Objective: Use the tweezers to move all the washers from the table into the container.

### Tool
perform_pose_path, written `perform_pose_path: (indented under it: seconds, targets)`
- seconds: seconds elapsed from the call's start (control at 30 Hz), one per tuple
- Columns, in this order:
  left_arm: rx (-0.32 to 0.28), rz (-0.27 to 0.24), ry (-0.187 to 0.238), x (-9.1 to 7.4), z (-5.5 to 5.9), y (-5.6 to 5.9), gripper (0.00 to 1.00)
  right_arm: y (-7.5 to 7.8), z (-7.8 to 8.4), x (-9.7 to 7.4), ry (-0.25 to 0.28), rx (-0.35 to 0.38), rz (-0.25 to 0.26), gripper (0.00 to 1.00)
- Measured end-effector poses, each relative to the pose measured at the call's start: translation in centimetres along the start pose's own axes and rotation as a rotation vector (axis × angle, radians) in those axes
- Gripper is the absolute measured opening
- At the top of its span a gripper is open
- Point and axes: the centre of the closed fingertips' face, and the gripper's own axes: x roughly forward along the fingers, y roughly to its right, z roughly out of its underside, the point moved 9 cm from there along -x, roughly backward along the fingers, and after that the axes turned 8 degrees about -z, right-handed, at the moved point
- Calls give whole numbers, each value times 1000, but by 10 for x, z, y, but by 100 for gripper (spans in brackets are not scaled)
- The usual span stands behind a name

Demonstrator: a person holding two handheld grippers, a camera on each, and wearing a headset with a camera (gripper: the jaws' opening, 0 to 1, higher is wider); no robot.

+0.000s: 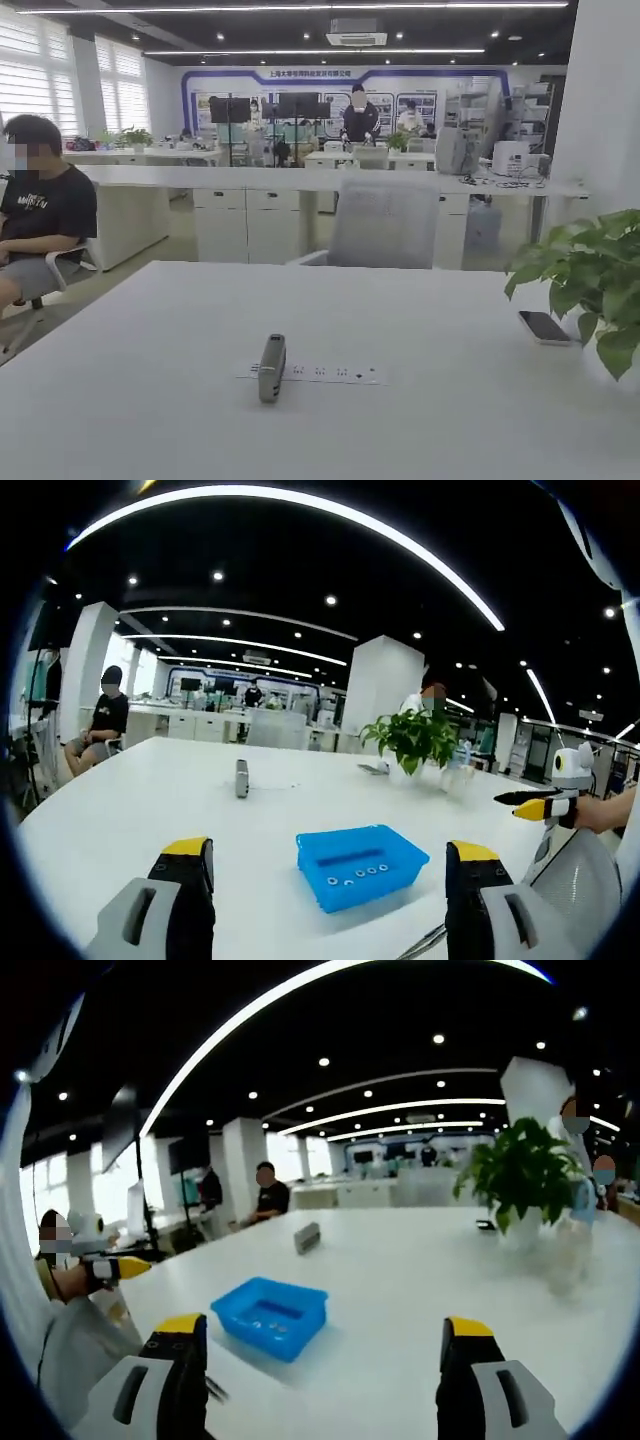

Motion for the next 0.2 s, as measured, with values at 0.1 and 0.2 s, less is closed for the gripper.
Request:
perform_pose_path:
  seconds: [0.1,0.2]
  targets:
    - [15,22,13,-1,-1,4,99,-2,1,2,-16,-10,-5,96]
    - [18,39,26,0,-1,6,99,-2,3,2,-30,-12,-9,94]
